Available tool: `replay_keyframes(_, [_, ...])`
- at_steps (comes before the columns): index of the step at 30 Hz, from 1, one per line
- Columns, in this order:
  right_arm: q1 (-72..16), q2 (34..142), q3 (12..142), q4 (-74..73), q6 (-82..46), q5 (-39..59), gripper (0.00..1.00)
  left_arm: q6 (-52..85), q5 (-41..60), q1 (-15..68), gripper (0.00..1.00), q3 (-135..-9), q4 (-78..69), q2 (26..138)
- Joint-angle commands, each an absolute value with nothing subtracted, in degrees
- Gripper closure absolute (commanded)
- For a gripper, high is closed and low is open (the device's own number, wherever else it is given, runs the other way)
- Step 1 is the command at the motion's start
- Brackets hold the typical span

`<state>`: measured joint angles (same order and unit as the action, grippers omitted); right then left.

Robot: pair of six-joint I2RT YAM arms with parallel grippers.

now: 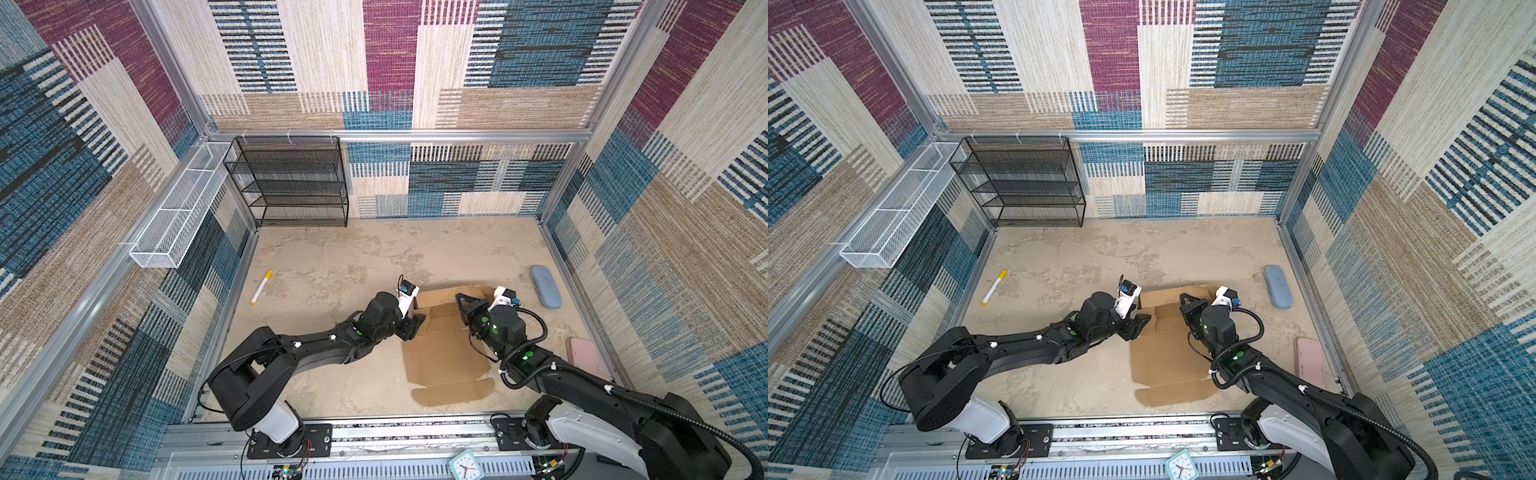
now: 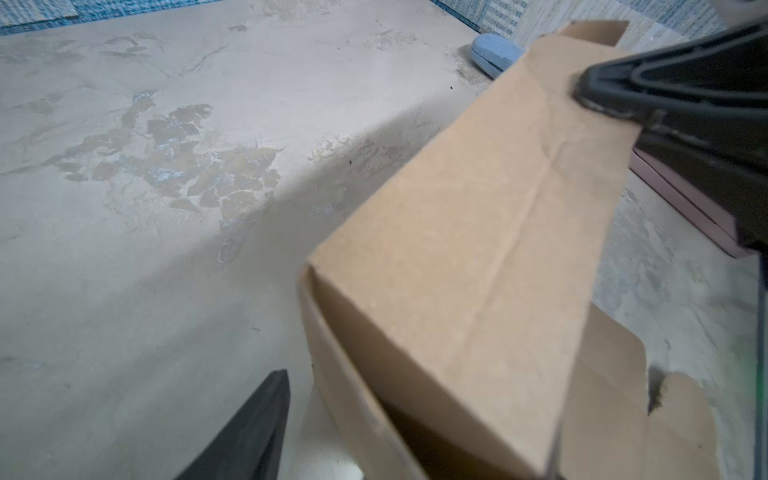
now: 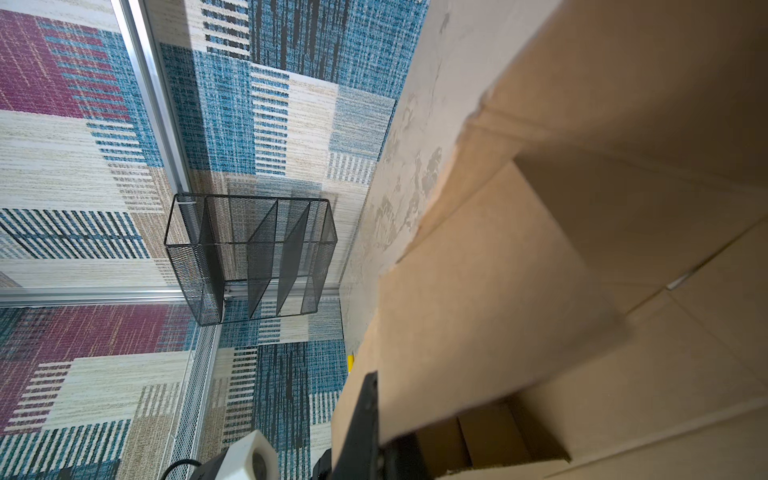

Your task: Fold the paper box

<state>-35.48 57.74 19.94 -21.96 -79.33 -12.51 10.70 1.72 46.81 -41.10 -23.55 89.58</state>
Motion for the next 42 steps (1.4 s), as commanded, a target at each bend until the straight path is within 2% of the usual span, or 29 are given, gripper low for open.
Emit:
replay_keyframes(1, [-35.9, 57.7, 20.6, -19.8, -79.9, -13.2, 1.00, 12.5, -1.4, 47.2, 0.42, -40.5, -26.9, 89.6])
replay_keyframes(17, [-38.6, 58.3, 22.5, -18.3, -82.2, -15.2, 1.00, 12.0, -9.4, 50.1, 0.65, -39.3, -27.2, 89.9])
replay_keyframes(23, [-39.3, 58.2, 22.6, -17.3, -82.6, -15.9, 1.00, 12.1, -12.1, 50.4, 0.68, -38.6, -27.7, 90.1])
replay_keyframes(27, [-39.6, 58.3, 22.8, -17.3, -83.1, -16.0, 1.00, 12.0, -14.7, 50.8, 0.74, -38.8, -27.4, 90.4])
replay_keyframes(34, [-40.3, 58.3, 22.8, -17.0, -83.6, -16.3, 1.00, 11.3, -19.4, 52.2, 0.85, -41.2, -24.1, 91.2])
replay_keyframes(42, [-41.4, 58.0, 22.9, -17.1, -84.0, -16.9, 1.00, 10.3, -23.8, 53.7, 0.93, -44.1, -20.1, 92.5])
